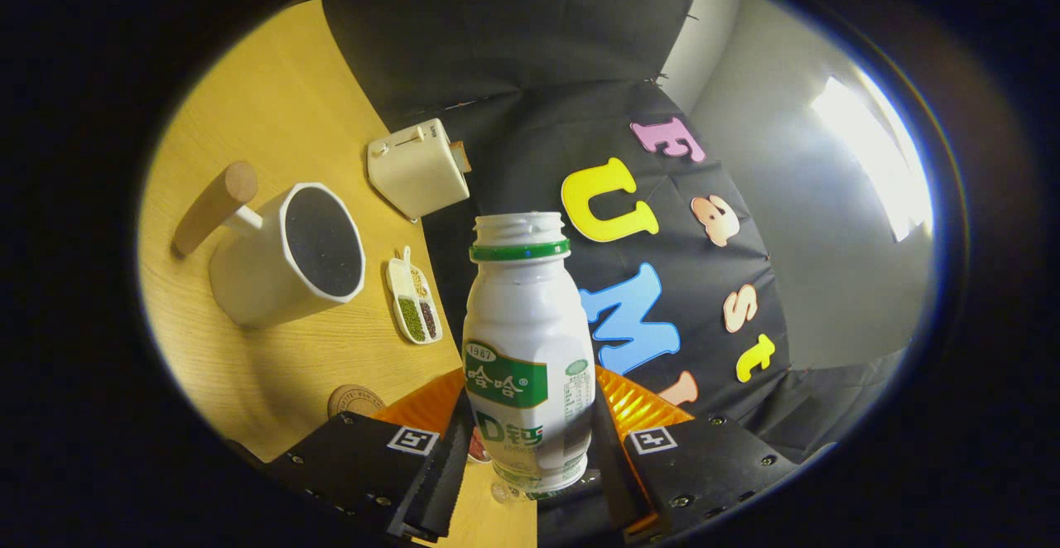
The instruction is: Take the bottle from table, then pour the juice into the cup, finally place the bottle on the coaster
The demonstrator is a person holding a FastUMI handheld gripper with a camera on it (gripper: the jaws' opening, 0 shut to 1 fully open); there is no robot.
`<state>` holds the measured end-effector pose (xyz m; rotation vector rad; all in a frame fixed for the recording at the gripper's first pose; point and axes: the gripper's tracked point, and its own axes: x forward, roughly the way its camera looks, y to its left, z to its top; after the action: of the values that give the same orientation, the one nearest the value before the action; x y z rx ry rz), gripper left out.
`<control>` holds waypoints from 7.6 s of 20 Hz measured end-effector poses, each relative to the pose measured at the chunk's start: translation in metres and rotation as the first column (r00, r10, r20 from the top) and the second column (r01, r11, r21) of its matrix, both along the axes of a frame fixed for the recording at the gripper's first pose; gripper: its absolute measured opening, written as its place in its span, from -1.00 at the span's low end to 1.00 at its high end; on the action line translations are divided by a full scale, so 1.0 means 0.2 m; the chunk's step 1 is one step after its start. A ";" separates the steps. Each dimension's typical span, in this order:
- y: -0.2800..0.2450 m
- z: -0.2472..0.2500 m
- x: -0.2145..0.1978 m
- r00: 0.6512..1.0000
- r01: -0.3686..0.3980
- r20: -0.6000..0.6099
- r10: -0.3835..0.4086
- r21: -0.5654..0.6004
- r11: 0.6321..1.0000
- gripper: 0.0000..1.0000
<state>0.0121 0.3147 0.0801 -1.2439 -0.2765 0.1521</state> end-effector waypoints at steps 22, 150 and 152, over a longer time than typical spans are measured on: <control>0.11 -0.03 0.03 0.992 0.030 0.129 0.017 -0.353 0.935 0.37; 0.19 0.04 0.02 0.912 0.129 0.373 0.168 -0.652 0.747 0.37; 0.19 0.04 0.01 0.904 0.137 0.389 0.179 -0.660 0.739 0.37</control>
<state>0.0149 0.3536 0.0883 -2.0168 -0.6652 -0.0170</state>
